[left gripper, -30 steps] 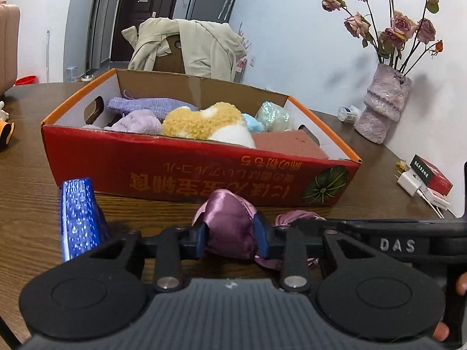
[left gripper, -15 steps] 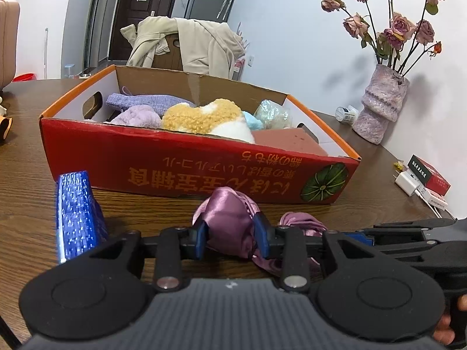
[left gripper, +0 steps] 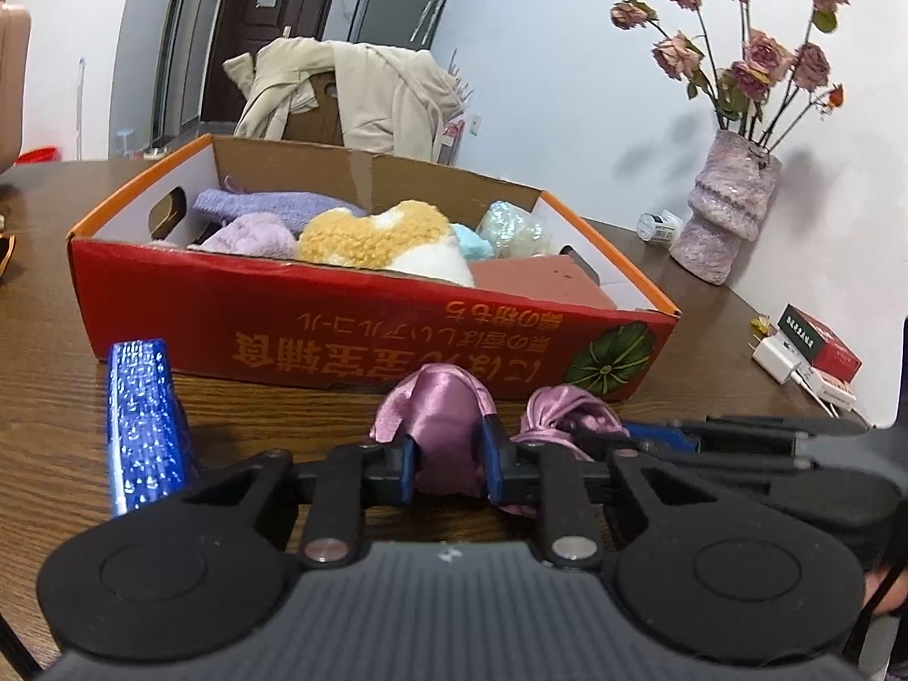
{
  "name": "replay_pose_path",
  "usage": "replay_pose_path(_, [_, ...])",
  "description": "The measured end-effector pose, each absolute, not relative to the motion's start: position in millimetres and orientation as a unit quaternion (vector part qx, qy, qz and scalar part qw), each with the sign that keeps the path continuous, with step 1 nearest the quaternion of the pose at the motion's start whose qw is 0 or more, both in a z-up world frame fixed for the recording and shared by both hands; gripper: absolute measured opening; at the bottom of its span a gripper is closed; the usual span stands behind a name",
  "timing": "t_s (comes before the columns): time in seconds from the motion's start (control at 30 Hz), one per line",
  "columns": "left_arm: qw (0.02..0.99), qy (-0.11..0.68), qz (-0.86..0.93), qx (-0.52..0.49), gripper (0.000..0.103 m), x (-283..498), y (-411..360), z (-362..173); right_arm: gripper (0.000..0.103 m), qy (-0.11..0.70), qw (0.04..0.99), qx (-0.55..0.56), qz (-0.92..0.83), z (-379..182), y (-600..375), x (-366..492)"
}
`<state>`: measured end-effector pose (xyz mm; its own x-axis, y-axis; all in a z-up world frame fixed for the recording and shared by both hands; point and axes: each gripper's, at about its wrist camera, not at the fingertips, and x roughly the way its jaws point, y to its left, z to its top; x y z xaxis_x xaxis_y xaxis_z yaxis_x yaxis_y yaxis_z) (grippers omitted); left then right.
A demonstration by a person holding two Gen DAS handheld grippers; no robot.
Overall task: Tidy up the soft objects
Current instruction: 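Lift the pink satin bow over the box and open the right gripper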
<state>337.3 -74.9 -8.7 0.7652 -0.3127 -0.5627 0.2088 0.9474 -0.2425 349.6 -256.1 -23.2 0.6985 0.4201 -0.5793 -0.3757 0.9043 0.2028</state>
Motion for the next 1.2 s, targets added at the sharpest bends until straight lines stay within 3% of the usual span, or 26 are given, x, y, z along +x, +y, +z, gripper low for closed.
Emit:
replay_pose_path(0.4, [0.952, 0.249, -0.148, -0.102, 0.021, 298.6, -67.5, 14.8, 0.012, 0.261, 0.93, 0.087, 0.244, -11.2, -271.4, 344.4])
replay_pose_path(0.77, [0.959, 0.222, -0.141, -0.108, 0.02, 274.2, -46.2, 66.3, 0.01, 0.154, 0.934, 0.089, 0.31, 22.7, -255.5, 304.9])
replay_pose_path(0.93, [0.961, 0.211, -0.146, -0.103, 0.02, 305.2, -33.9, 91.5, 0.01, 0.149, 0.94, 0.058, 0.302, 51.8, -232.0, 320.6])
replay_pose_path(1.2, [0.957, 0.227, -0.13, -0.128, 0.02, 405.2, -2.6, 114.1, 0.01, 0.172, 0.941, 0.086, 0.279, 84.5, -198.5, 418.7])
